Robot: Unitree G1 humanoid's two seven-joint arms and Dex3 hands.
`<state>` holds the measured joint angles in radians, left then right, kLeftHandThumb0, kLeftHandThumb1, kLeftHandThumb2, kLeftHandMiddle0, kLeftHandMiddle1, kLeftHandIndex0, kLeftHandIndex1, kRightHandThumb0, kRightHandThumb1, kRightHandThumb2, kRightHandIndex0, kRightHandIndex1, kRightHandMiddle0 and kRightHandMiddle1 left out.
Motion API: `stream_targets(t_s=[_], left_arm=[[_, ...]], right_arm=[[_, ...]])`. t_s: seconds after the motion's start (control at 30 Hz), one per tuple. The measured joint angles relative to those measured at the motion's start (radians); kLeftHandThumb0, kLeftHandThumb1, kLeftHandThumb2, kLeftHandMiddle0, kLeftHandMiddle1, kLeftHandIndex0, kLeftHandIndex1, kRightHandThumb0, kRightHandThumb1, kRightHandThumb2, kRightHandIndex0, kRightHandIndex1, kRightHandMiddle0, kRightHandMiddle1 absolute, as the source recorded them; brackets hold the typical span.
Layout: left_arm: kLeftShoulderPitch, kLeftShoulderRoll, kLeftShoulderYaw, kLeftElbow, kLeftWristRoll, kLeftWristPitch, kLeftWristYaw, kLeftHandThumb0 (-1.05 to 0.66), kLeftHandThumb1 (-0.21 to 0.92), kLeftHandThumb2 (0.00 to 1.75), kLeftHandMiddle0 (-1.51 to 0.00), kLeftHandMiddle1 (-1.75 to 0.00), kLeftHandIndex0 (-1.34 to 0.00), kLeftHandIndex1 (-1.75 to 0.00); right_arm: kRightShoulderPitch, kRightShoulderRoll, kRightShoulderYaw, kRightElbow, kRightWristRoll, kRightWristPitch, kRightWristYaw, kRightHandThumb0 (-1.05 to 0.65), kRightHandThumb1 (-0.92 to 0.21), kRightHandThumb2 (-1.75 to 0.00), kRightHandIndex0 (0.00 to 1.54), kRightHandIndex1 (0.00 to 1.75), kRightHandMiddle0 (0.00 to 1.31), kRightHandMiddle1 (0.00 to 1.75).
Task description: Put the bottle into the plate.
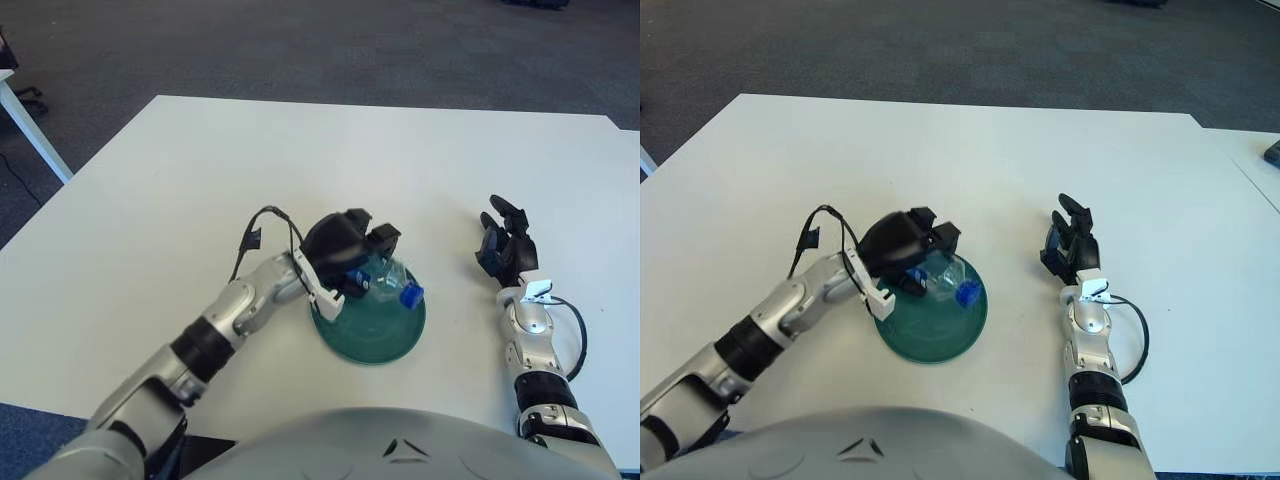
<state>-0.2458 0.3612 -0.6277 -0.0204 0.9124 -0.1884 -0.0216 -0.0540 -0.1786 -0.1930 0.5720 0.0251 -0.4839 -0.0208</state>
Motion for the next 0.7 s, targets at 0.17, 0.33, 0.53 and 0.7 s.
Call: stream_targets(t_s=[0.17,0.33,0.53,0.7], left_arm=[[0.036,0.009,0.000,-0.014,0.008,0.006,-0.035,-0.45,0.36,1.26,-1.07,-1.75,-0.57,-1.75],[0.044,0.028,0.003,-0.027,0.018,-0.008,-0.040,-0.45,0.37,1.24,-1.06,-1.75,-0.56,-1.75],[0.054,0.039,0.011,-0.047,0.016,-0.016,-0.073,-0.44,0.39,1.21,-1.05,-1.75,-0.54,-1.75],[0.058,0.042,0.016,-0.052,0.016,-0.018,-0.106,-0.44,0.42,1.18,-1.05,-1.75,-0.53,-1.75]], right_arm=[[-0.002,-0.003,0.000,0.006,0.000,-0.003,0.000,-0.76,-0.92,-0.89,0.31,0.00,0.00,0.61],[-0.004,-0.004,0.000,0.010,0.000,-0.004,0.000,-0.77,-0.92,-0.89,0.30,0.00,0.00,0.60],[-0.006,-0.004,0.000,0.011,-0.001,-0.004,-0.003,-0.77,-0.92,-0.89,0.31,0.00,0.00,0.61],[-0.006,-0.003,0.000,0.011,-0.002,-0.008,-0.007,-0.78,-0.92,-0.89,0.31,0.01,0.00,0.62]])
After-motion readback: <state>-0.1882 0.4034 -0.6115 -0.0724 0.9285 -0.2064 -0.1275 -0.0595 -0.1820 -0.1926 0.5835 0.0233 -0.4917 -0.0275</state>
